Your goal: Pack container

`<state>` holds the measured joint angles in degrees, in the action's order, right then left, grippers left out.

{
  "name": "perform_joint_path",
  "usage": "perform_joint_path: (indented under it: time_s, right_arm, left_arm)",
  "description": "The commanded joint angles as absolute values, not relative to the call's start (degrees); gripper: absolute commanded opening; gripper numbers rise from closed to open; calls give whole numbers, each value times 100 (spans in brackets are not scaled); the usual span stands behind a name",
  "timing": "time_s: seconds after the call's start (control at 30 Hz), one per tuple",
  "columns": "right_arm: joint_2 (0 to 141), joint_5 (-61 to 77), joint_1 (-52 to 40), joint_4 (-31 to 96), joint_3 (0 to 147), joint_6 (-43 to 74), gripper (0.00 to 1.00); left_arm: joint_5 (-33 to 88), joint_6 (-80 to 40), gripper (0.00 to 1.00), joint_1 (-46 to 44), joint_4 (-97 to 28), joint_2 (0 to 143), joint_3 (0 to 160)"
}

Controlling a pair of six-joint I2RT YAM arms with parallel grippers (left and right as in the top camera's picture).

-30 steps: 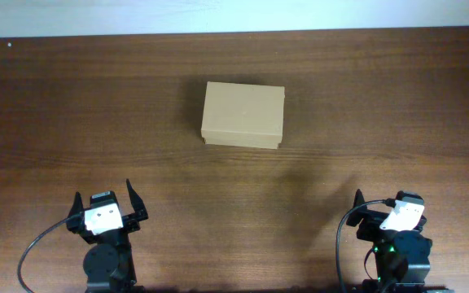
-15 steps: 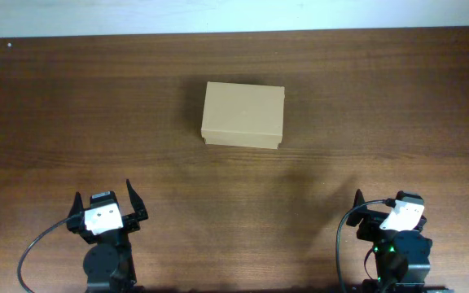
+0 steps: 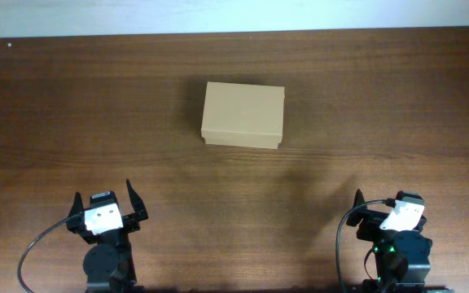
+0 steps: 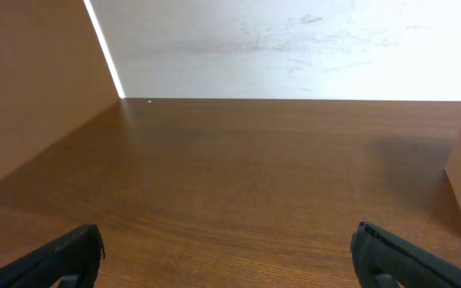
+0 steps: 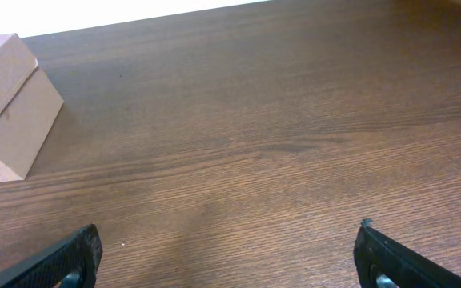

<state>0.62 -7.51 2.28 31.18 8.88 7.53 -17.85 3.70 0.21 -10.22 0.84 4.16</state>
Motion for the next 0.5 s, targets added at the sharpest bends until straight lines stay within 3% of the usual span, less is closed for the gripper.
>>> perform_joint_path:
  time_s: [0.0,0.47]
  right_arm:
    - [19,-821,276,3103,843,797,99]
    - [19,-819,276,3103,843,797,99]
  left_arm:
    - [-1785,440,99,60,-998,34,329]
    - [-1782,440,99,60,-998,34,329]
